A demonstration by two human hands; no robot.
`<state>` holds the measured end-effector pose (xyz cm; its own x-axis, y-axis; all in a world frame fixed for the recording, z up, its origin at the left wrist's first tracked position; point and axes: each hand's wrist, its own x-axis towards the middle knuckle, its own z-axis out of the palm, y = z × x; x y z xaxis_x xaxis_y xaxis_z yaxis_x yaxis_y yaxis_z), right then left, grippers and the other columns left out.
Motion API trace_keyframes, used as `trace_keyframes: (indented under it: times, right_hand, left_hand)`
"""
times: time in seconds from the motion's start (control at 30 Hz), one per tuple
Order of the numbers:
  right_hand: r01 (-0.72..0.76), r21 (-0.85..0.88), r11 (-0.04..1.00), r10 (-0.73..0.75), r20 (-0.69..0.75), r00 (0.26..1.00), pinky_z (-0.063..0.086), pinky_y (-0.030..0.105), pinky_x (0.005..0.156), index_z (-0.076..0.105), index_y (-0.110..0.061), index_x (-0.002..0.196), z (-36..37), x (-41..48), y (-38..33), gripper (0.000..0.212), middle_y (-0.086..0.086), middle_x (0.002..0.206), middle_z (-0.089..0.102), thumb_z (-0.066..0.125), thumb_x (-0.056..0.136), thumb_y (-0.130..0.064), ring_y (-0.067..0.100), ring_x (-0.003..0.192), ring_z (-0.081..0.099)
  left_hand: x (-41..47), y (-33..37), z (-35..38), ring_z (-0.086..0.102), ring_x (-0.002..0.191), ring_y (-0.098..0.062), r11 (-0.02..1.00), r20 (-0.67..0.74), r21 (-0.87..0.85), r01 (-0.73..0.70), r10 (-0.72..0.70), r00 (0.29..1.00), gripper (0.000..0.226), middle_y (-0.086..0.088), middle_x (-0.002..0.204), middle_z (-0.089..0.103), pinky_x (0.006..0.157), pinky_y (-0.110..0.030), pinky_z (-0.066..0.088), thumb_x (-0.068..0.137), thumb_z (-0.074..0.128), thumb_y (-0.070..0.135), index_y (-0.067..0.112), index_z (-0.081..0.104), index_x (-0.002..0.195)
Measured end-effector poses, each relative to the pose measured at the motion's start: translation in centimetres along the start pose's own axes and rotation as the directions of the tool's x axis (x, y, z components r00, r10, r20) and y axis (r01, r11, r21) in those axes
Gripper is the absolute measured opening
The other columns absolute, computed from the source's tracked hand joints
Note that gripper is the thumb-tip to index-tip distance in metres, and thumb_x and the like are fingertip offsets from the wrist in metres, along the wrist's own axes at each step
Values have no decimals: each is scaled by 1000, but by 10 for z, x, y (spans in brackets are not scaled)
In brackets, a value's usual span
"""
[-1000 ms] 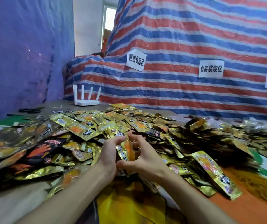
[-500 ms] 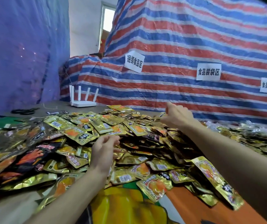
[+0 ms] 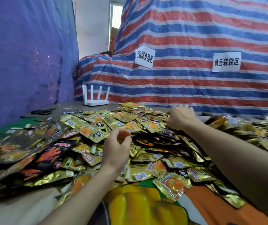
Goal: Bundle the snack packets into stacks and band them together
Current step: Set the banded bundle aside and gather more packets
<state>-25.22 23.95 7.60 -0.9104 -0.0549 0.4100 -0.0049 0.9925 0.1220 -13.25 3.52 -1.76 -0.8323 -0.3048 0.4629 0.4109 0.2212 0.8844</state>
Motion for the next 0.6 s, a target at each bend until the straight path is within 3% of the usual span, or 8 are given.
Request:
trace_keyframes:
  times: [0.03,0.1,0.2,0.3,0.37,0.47,0.6]
  right_hand:
    - [53,86,995,-47,-73,996,43,47,98,59,-12,110,0,-5,-8,29,19,125,60,57,85,-27,35,111,51]
    - [162,235,958,-143,-97,985,46,45,96,56,-18,129,6,-16,-26,49,16,132,58,61,81,-28,34,117,52]
    - [228,266,937,-251,58,966,28,56,117,29,-33,155,26,-29,-51,85,13,162,28,66,78,-26,35,147,26]
    - [133,286,949,-204,236,950,15,61,119,13,-37,159,47,-31,-59,90,9,168,8,62,86,-18,34,154,9]
    - [93,260,961,-156,233,960,21,62,116,25,-33,156,58,-32,-60,76,9,163,24,57,90,-14,34,149,20]
    - [117,184,976,-124,30,992,33,57,107,54,-31,136,69,-38,-64,50,7,140,53,51,91,-8,32,134,39]
    - [192,205,960,-170,-121,978,44,46,94,61,-31,133,70,-51,-66,44,4,124,64,45,97,-10,33,121,51]
  left_hand:
    - [1,-1,-3,61,79,-15,996,6,78,-37,37,999,13,3,87,64,64,-21,48,95,62,13,26,62,91]
    - [5,-2,-10,60,84,-15,940,0,325,-105,111,994,12,8,91,63,72,-29,49,92,63,16,28,62,93]
    - [12,-5,-22,50,100,-13,749,-34,651,-124,192,981,19,9,106,61,92,-31,34,87,65,18,29,63,102]
    - [19,-10,-33,45,118,-16,631,-74,775,-25,130,989,34,6,126,56,103,-36,28,86,65,21,33,60,117]
    - [21,-16,-38,38,134,-19,567,-71,823,38,37,997,50,3,142,47,113,-43,23,84,64,23,32,53,132]
    - [25,-21,-39,22,150,-23,519,-31,851,77,-96,995,67,1,161,28,123,-51,13,89,61,34,30,35,151]
    - [25,-24,-38,5,155,-26,533,81,844,50,-219,972,75,2,168,11,123,-55,4,88,58,47,39,26,155]
